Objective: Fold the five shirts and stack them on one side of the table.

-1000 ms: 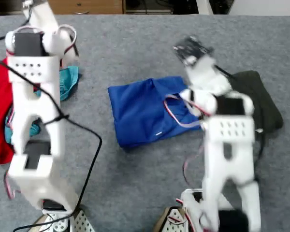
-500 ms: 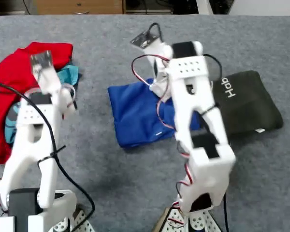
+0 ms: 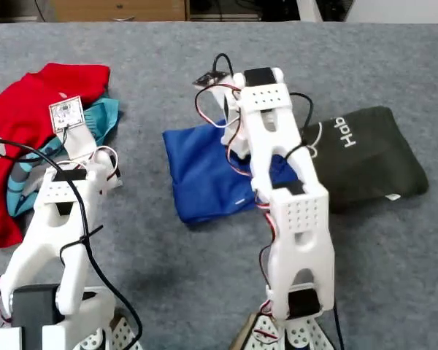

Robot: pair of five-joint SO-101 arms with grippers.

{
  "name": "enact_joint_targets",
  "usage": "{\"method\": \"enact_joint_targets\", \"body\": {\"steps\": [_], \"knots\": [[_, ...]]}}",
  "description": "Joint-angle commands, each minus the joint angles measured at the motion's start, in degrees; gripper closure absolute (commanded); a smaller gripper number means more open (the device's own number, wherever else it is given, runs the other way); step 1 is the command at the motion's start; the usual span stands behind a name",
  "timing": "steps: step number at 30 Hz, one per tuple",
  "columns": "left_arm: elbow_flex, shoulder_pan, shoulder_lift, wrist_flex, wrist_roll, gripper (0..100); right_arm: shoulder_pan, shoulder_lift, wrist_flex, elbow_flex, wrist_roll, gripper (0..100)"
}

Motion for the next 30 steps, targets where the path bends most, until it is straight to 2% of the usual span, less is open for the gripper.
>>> {"method": "enact_joint_targets", "body": {"steps": [1,7,17,21,27,30], "knots": [[-0.18,0.35,-0.31,-0.79,-0.09,98,4.53,3.12,-1.58,-8.66,0.62,99.4],[-0.18,0.35,-0.31,-0.79,-0.09,98,7.87,10.42,-1.93,-24.57,0.62,99.4],[-0.18,0.35,-0.31,-0.79,-0.18,98,9.19,25.8,-13.36,-48.57,0.62,99.4],[-0.18,0.35,-0.31,-0.79,-0.18,98,8.57,26.15,-9.58,-54.02,0.62,99.4],[-0.18,0.35,-0.31,-0.79,-0.18,98,8.66,16.75,5.36,-53.32,0.62,99.4],[-0.18,0.35,-0.31,-0.79,-0.18,98,9.01,11.65,5.27,-50.24,0.35,99.4]]}}
